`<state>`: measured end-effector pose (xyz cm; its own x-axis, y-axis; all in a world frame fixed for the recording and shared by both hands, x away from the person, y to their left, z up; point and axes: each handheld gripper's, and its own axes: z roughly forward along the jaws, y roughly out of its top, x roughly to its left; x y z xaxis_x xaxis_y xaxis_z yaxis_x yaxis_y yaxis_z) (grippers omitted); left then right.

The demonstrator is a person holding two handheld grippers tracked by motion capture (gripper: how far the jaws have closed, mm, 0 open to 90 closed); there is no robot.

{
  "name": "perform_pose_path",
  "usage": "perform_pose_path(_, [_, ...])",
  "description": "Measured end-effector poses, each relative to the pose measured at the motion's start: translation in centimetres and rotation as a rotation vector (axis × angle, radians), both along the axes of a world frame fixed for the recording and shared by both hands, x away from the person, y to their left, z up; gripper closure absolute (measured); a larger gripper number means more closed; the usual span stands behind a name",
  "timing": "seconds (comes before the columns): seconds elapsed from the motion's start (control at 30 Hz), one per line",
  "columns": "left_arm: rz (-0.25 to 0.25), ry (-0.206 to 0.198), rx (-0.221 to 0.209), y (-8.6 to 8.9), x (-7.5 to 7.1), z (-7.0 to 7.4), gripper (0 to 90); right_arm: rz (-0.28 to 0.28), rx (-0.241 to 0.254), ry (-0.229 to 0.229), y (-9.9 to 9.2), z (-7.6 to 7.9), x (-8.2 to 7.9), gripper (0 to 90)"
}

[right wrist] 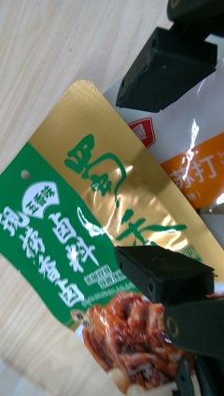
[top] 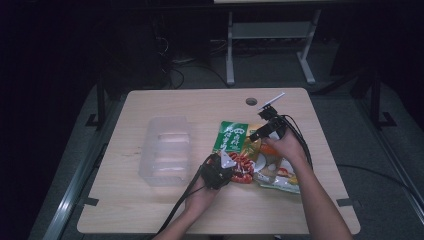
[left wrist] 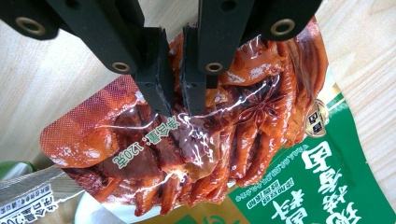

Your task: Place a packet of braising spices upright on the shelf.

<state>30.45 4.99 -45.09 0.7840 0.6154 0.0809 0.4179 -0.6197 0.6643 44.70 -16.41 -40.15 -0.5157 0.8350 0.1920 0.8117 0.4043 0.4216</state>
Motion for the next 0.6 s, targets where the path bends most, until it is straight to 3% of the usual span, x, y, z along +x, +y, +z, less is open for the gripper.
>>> perform_pose_path(0.27, [-0.022,-0.012,0.059,-0.6,-0.3,-0.7,84.7,-0.028,0.001,0.021,0.2,-1.0,0.6,23.9])
perform_pose_path(0.6, [-0.034,-0.011,0.083,-0.8,-0.3,-0.7,88.9,-0.036,0.016,0.033,0.5,-1.4,0.9,25.9])
